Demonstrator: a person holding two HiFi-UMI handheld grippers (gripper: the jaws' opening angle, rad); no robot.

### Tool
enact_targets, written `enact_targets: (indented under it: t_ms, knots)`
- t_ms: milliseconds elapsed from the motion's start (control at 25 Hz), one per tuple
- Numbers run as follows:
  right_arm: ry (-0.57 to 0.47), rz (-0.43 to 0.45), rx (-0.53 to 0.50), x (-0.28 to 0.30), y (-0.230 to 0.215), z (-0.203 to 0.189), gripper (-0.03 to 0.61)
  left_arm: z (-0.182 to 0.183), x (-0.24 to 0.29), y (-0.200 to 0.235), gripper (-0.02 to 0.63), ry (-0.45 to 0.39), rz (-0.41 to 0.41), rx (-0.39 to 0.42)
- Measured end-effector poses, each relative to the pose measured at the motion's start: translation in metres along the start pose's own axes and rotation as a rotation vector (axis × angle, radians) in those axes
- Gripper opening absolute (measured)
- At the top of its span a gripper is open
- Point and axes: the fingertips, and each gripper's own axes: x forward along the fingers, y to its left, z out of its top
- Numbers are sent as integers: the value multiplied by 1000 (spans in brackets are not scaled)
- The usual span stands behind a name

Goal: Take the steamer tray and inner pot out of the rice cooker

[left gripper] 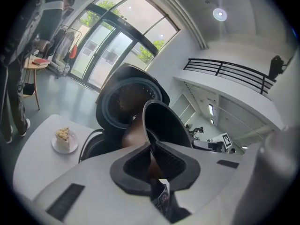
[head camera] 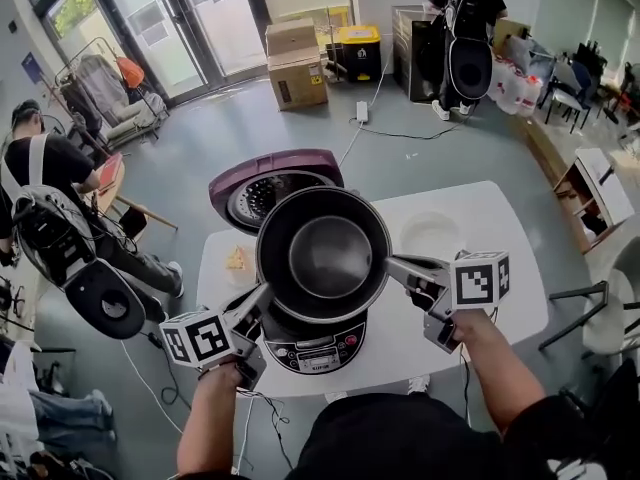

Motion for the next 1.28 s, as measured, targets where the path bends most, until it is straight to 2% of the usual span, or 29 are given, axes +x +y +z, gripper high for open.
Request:
enact_targets:
  t_ms: [280, 560, 840, 960, 1280]
  knots:
    - [-99, -133, 14, -68, -41, 6, 31, -18, 63, -46, 40, 75, -75, 87]
    - [-223, -316, 61, -160, -93, 11, 29, -39, 148, -111, 38, 163, -171, 154]
    - [-316, -495, 102, -248, -146, -1, 29, -90, 230, -167, 38, 258, -272, 183]
    - [-336, -567, 140, -279, -169, -16, 29, -117, 261, -182, 38, 302, -287, 197]
    - [-356, -689, 252, -334, -225, -60, 29, -183, 318, -204, 35, 396, -324, 153]
